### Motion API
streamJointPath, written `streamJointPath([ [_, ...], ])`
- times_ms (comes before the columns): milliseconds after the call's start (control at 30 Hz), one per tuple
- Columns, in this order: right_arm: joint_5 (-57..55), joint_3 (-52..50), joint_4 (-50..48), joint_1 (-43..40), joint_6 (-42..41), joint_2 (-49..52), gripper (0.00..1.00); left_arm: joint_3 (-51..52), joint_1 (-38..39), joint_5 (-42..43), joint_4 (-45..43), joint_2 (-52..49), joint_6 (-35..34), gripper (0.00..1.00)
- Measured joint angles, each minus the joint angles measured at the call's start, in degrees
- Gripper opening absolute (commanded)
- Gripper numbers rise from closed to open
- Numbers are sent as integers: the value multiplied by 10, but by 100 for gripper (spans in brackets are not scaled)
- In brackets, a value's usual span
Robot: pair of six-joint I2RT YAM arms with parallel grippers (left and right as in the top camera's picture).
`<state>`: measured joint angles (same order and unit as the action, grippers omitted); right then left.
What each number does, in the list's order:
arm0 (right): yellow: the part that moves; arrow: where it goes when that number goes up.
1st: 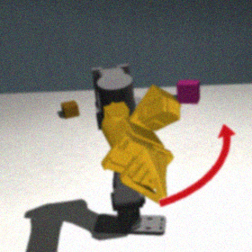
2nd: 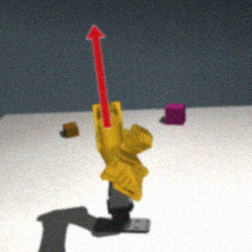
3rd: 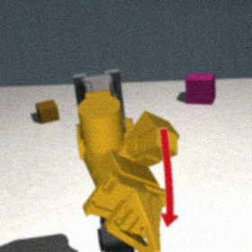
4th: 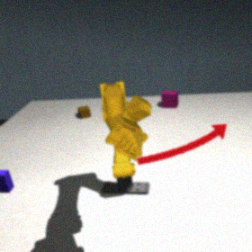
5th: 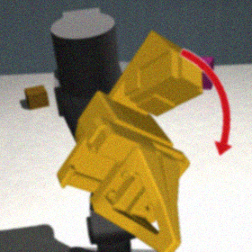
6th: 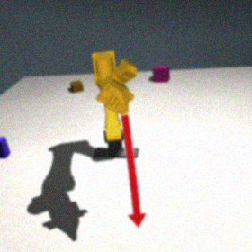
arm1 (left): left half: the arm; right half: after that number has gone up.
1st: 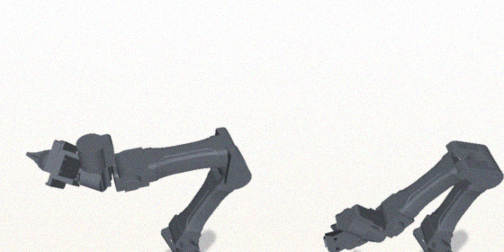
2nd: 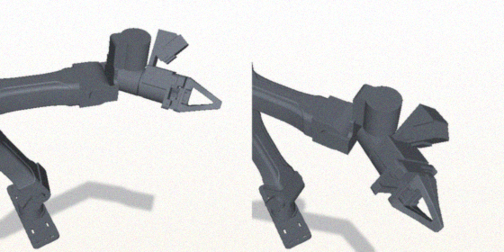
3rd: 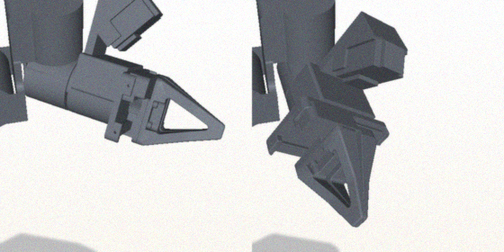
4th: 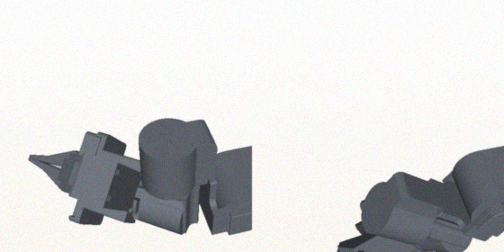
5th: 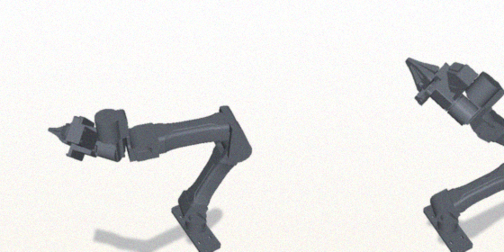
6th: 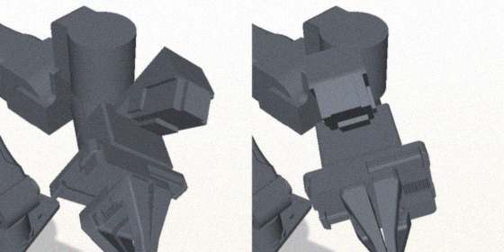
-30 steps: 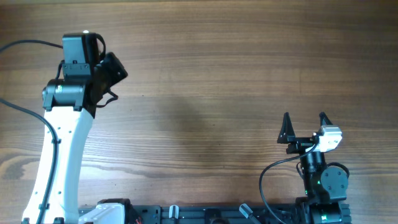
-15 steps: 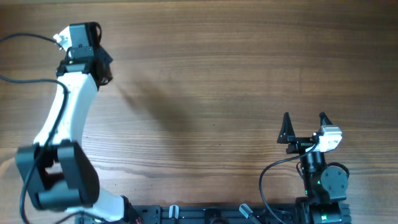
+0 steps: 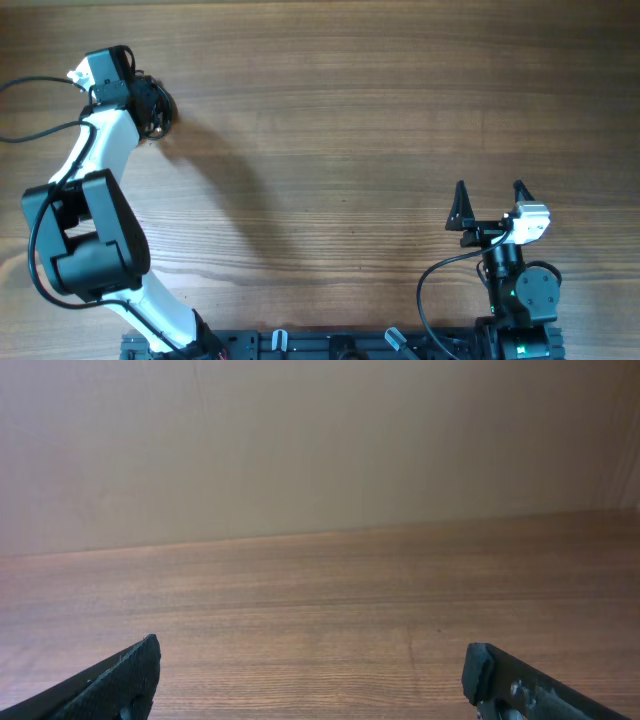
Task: Untangle cables
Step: 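Grasp a loop of the black cable with the left gripper and lift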
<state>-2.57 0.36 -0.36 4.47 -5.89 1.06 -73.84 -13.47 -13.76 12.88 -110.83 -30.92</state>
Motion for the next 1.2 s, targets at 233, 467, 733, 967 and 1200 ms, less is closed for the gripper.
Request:
streamJointPath([
  [233, 0, 0, 0, 0, 0, 0, 100, 0, 0, 8, -16, -57, -54, 4],
  [467, 0, 0, 0, 0, 0, 0, 100, 1, -1, 54, 16, -23, -49, 4],
  [733, 0, 0, 0, 0, 0, 1, 100, 0, -1, 344, 134, 183, 1, 4],
  [967, 0, 0, 0, 0, 0, 1, 100, 2, 39, 552, 351, 198, 145, 4],
  [1200, 0, 0, 0, 0, 0, 1, 100, 33, 116, 502, 434, 198, 222, 9],
])
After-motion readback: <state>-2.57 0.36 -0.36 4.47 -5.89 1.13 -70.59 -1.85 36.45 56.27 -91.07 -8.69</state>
